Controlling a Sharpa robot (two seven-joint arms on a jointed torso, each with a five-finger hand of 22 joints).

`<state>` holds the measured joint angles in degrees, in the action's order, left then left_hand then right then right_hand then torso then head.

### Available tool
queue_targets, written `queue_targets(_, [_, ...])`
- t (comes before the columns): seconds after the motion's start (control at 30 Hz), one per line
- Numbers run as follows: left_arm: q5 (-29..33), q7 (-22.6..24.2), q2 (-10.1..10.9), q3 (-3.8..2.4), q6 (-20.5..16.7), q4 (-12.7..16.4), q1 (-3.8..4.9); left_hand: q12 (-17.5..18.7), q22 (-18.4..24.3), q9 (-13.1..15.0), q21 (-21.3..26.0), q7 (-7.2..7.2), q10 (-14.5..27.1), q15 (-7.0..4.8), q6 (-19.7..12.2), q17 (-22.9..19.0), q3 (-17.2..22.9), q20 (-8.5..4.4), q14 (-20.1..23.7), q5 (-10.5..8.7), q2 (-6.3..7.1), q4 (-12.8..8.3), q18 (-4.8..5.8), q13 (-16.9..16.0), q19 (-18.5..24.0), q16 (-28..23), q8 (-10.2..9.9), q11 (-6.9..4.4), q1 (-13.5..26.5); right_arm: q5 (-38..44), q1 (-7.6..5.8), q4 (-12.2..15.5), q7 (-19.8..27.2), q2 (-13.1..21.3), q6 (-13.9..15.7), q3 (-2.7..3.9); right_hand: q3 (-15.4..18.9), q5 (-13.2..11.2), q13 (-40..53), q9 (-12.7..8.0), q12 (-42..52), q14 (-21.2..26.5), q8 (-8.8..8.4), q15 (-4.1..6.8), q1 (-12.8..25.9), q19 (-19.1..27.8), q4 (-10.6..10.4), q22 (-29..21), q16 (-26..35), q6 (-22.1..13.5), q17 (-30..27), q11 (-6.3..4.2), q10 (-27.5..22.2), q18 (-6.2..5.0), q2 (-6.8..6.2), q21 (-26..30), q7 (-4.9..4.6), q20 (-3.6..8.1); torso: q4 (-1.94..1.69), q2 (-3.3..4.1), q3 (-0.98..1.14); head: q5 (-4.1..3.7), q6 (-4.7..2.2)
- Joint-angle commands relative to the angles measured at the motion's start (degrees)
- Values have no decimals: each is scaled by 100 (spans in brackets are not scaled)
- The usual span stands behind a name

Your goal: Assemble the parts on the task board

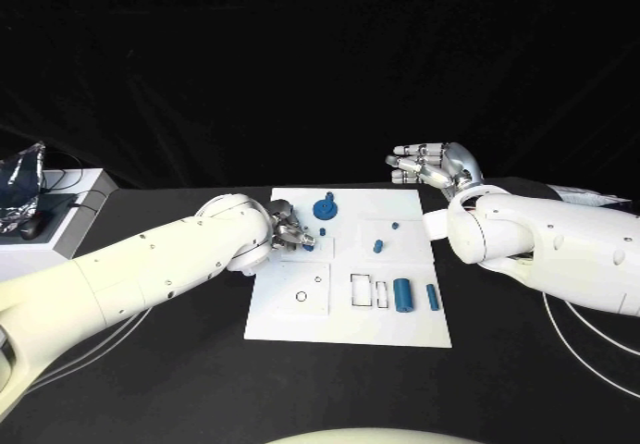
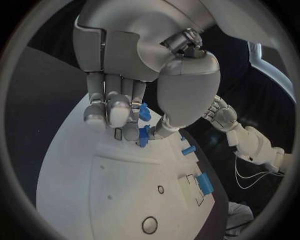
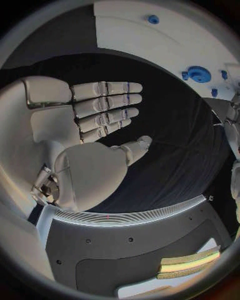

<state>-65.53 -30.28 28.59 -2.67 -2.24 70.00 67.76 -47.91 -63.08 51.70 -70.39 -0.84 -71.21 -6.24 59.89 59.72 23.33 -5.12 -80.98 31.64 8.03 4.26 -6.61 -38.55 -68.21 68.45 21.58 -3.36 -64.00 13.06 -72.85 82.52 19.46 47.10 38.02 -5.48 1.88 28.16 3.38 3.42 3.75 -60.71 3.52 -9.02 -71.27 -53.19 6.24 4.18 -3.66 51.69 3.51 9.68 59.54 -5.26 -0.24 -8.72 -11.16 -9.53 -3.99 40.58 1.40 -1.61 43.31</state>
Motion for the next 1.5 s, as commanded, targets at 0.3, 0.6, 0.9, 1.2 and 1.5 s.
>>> queue_targets(0.3, [-187,6,93,15,-286,159,-77,52,-55,7,-33,-7,-42,-3,59,-14,1039,21,-35,30,13,-985,89,4,-78,18,25,-44,-66,13,8,1,40,6,-99,1,25,38,-6,-6,-37,32,-25,2,-22,33,-14,-10,18,22,-7,-6,6,41,26,-23,-37,-1,-6,-3,-5,5,18])
queue_targets(0.6, [-151,53,127,15,-550,232,-95,52,-89,10,-47,-1,-56,-7,70,-24,1050,22,-35,33,20,-978,90,3,-105,15,27,-49,-66,13,16,-4,41,2,-102,1,31,39,-6,-5,-37,35,-25,1,-14,36,-23,-10,19,29,-7,-4,7,42,22,-23,-41,-2,-2,-2,-3,13,17])
queue_targets(0.9, [-126,95,142,15,-759,253,-114,58,-121,12,-57,3,-70,-13,77,-35,1067,24,-37,31,35,-971,87,4,-131,15,25,-54,-62,13,23,-8,41,-2,-104,1,31,39,-6,-5,-37,35,-25,1,-14,36,-23,-10,19,29,-7,-4,7,42,22,-23,-41,-2,-1,-1,1,16,22])
queue_targets(1.2, [-141,135,132,15,-888,246,-127,67,-144,13,-56,2,-75,-13,81,-45,1076,27,-35,33,38,-966,84,2,-142,16,20,-54,-68,13,27,-8,39,0,-105,1,31,39,-7,-6,-39,38,-26,0,-21,40,-24,-11,19,34,-7,-4,8,42,24,-24,-41,-3,2,5,1,13,27])
queue_targets(1.5, [-183,167,81,16,-896,208,-187,67,-144,13,-56,2,-75,-13,81,-45,1076,27,-35,33,38,-966,84,2,-142,16,20,-54,-68,13,29,-10,34,0,-112,1,31,40,-7,-6,-38,41,-26,-1,-20,44,-27,-11,20,32,-7,-4,8,42,25,-23,-43,-4,3,6,2,3,50])
